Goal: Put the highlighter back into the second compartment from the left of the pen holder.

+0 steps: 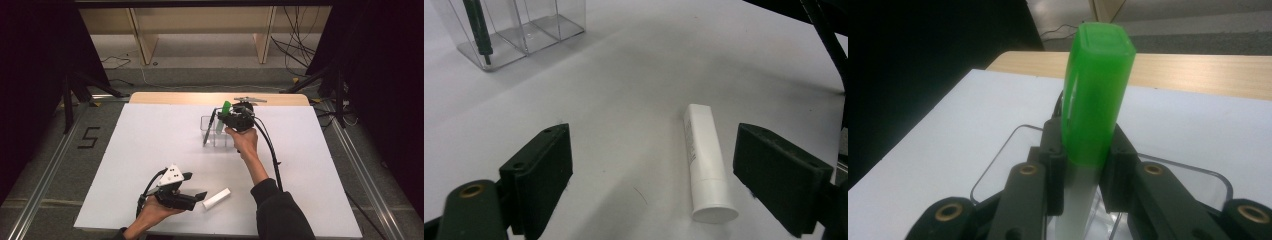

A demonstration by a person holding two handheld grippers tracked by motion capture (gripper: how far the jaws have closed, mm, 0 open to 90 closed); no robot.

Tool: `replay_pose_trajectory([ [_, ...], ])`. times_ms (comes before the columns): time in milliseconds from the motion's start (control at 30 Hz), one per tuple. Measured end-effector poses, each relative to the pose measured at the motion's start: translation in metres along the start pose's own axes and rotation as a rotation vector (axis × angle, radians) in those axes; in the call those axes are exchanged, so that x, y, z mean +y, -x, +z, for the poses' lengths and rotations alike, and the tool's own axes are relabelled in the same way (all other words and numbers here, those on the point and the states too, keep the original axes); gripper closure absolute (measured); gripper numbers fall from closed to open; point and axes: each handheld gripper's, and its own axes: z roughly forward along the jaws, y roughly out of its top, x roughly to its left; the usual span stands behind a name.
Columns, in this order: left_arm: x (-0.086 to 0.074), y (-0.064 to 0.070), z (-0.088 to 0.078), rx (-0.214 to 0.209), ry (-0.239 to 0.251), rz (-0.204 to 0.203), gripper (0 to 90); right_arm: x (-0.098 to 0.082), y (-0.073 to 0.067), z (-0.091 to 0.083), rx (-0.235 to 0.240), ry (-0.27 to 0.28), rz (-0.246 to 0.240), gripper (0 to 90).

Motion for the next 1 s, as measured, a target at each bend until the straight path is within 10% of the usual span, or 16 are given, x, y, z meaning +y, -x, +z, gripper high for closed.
replay_pose_trajectory([
  [667,-0.001,0.000,0.001,-0.001,-0.005,-0.001,15.7,-0.003,0.001,0.004,-0.003,-0.043,-0.013,75.6],
  [1000,-0.001,0.000,0.001,-0.001,-0.006,-0.005,15.7,0.005,0.003,-0.012,0.020,0.003,0.016,50.5],
])
